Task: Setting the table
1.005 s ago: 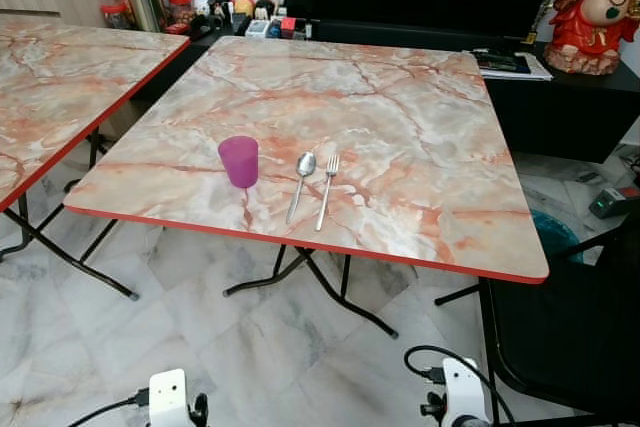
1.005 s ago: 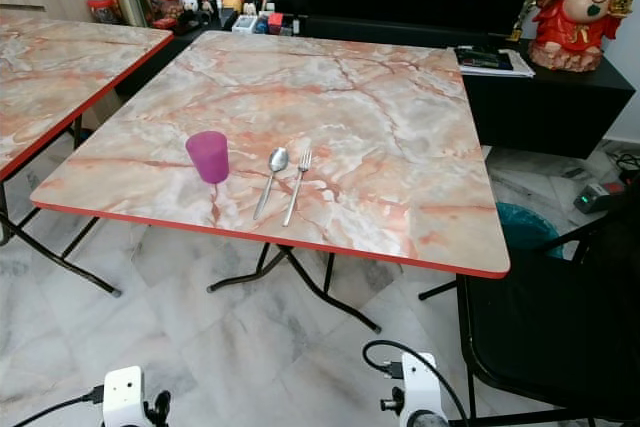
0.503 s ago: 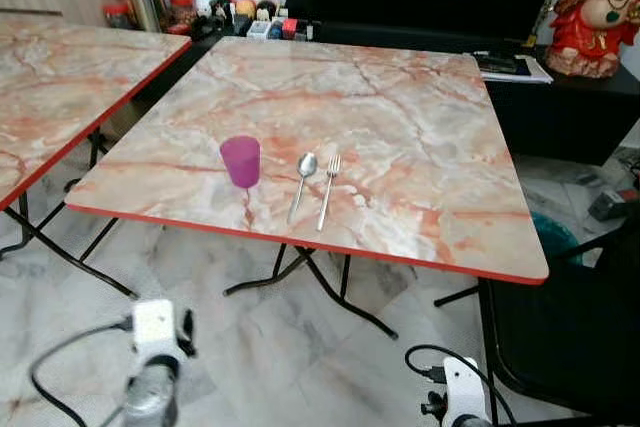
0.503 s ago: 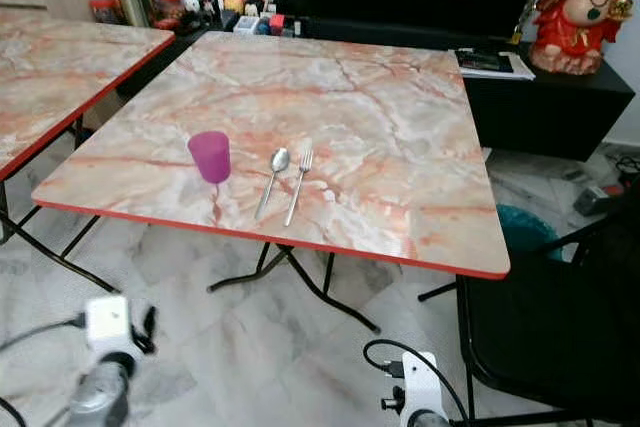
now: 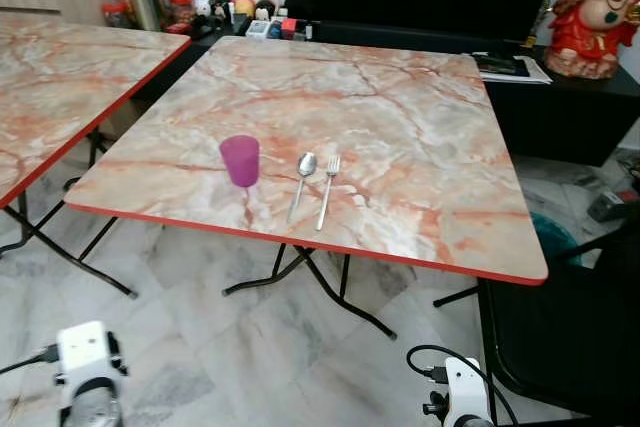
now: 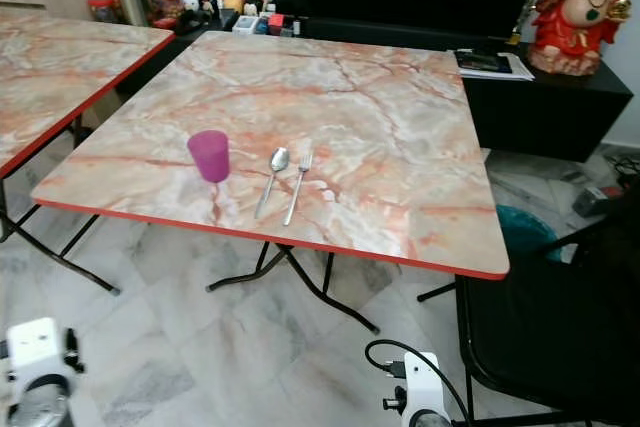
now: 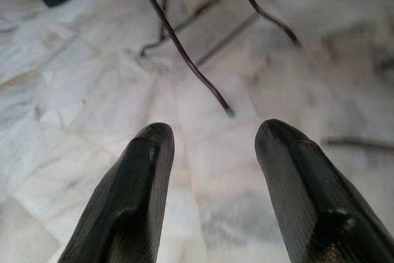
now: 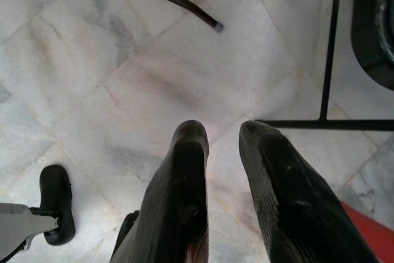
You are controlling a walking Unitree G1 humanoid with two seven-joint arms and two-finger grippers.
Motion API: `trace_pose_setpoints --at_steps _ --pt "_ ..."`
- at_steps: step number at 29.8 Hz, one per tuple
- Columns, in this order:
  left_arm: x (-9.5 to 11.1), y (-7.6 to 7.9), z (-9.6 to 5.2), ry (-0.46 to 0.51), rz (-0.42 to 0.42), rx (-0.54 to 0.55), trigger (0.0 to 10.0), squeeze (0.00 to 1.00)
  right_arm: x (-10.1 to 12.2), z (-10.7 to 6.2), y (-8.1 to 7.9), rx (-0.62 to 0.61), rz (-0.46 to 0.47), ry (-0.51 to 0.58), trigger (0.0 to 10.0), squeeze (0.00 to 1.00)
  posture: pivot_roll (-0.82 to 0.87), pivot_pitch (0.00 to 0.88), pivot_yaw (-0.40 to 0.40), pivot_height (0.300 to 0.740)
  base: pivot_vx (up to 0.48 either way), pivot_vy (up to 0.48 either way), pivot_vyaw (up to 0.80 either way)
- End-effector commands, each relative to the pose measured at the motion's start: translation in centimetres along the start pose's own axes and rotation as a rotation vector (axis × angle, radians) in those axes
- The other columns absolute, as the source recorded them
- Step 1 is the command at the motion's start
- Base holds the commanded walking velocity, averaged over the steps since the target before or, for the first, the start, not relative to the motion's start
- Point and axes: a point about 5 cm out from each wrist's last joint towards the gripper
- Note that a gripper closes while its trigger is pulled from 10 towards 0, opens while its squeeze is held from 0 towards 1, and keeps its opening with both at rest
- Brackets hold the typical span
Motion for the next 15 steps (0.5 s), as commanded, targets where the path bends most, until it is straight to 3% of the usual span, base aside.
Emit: trace_pose_setpoints --at_steps 1,2,4,7,8,15 --pt "1.6 0.0 0.6 0.068 -0.023 -0.007 10.0 0.0 0.1 0.0 0.1 -0.003 0.008 0.007 10.0 0.0 0.07 0.0 -0.051 0.74 0.0 0.0 0.0" --pt "2.5 0.0 1.0 0.1 -0.032 -0.012 10.0 0.0 0.1 0.0 0.1 -0.003 0.007 0.007 10.0 0.0 0.07 0.0 -0.051 0.74 0.0 0.0 0.0" --pt "5.9 0.9 2.2 0.227 0.054 -0.044 10.0 0.0 0.2 0.0 0.1 -0.003 0.001 0.008 10.0 0.0 0.08 0.0 -0.055 0.74 0.0 0.0 0.0" --pt "8.8 2.7 2.9 0.308 0.077 -0.087 10.0 0.0 0.2 0.0 0.1 -0.001 -0.001 0.007 10.0 0.0 0.07 0.0 -0.054 0.74 0.0 0.0 0.0" --pt "8.8 2.7 2.9 0.308 0.077 -0.087 10.0 0.0 0.2 0.0 0.1 -0.001 -0.001 0.007 10.0 0.0 0.07 0.0 -0.054 0.74 0.0 0.0 0.0" --pt "12.0 8.1 2.1 0.357 -0.081 -0.289 10.0 0.0 0.2 0.0 0.1 -0.007 0.004 0.006 10.0 0.0 0.06 0.0 -0.048 0.74 0.0 0.0 0.0"
Point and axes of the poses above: a point about 5 cm out from each wrist's last joint towards the gripper, its own z axis pointing out of the wrist towards the gripper, its own x axis along the axis of the wrist's last joint, y = z × x, and after that the axes turned 7 degrees about z, right-handed
